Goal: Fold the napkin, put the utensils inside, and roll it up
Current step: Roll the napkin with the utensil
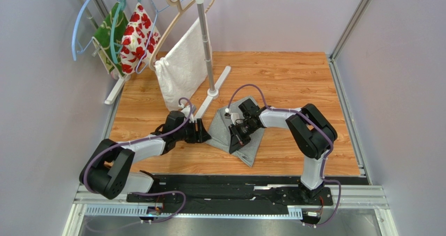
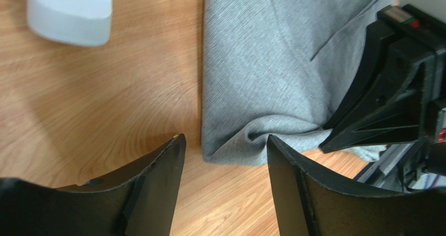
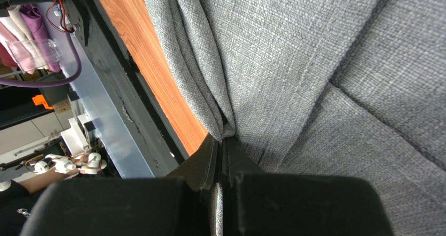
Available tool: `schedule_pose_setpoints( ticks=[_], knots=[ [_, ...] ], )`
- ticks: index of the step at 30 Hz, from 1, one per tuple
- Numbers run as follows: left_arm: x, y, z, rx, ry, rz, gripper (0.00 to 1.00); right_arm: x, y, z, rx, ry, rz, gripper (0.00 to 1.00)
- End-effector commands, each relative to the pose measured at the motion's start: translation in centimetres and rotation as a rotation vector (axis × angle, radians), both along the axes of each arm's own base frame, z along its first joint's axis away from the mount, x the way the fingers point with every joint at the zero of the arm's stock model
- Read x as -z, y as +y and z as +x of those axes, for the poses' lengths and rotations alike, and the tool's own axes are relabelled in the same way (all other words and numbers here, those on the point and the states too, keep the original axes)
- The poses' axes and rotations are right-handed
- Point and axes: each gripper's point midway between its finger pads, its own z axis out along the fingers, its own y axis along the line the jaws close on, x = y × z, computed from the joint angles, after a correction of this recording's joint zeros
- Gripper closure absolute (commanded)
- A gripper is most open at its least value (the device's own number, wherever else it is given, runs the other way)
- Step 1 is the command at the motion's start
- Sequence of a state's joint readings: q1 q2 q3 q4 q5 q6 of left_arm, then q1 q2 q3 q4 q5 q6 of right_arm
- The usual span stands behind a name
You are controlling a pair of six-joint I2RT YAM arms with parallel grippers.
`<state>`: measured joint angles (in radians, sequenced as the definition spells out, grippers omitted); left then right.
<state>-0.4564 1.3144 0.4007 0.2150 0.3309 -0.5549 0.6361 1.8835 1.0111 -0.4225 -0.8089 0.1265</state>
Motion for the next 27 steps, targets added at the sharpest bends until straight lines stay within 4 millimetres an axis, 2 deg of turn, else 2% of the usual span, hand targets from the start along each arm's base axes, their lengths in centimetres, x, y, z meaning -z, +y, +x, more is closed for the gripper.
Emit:
schedule_pose_setpoints(
  ticks=[1, 7, 13, 16, 17, 18, 19, 22, 23, 26, 27],
  knots=[
    [-0.9, -1.4, 1.3, 0.031, -0.050, -0.052, 0.36, 0.7, 0.2, 1.1, 0.003, -0.031, -0.014, 1.00],
    [0.1, -1.5, 1.7, 0.029, -0.040, -0.041, 0.43, 0.9, 0.2, 1.0, 0.002, -0.023, -0.016, 1.00],
    [1.1, -2.1, 1.5, 0.049, -0.006, -0.065, 0.58, 1.2, 0.1, 1.0, 0.002, -0.017, -0.021, 1.00],
    [1.1, -2.2, 1.3, 0.058, 0.001, -0.074, 0.73, 1.0, 0.3, 1.2, 0.003, -0.022, -0.017, 1.00],
    [1.1, -2.2, 1.3, 0.058, 0.003, -0.073, 0.84, 0.9, 0.3, 1.3, 0.004, -0.025, -0.016, 1.00],
    [0.9, -2.2, 1.3, 0.059, 0.002, -0.072, 0.89, 0.6, 0.4, 1.4, 0.007, -0.032, -0.013, 1.00],
    [1.0, -2.1, 1.1, 0.060, 0.011, -0.064, 0.99, 0.5, 0.4, 1.5, 0.009, -0.036, -0.015, 1.00],
    [1.1, -1.6, 1.0, 0.050, 0.030, -0.032, 1.00, -0.3, 0.5, 2.0, 0.021, -0.062, -0.017, 0.99],
    [1.1, -1.5, 1.0, 0.044, 0.037, -0.022, 1.00, -0.5, 0.5, 2.1, 0.025, -0.064, -0.020, 0.97],
    [1.1, -1.0, 0.9, 0.028, 0.054, 0.009, 1.00, -1.9, 0.7, 2.5, 0.034, -0.096, -0.010, 0.82],
    [0.9, -1.0, 1.0, 0.026, 0.051, 0.012, 1.00, -2.3, 0.7, 2.6, 0.036, -0.105, -0.010, 0.70]
  ],
)
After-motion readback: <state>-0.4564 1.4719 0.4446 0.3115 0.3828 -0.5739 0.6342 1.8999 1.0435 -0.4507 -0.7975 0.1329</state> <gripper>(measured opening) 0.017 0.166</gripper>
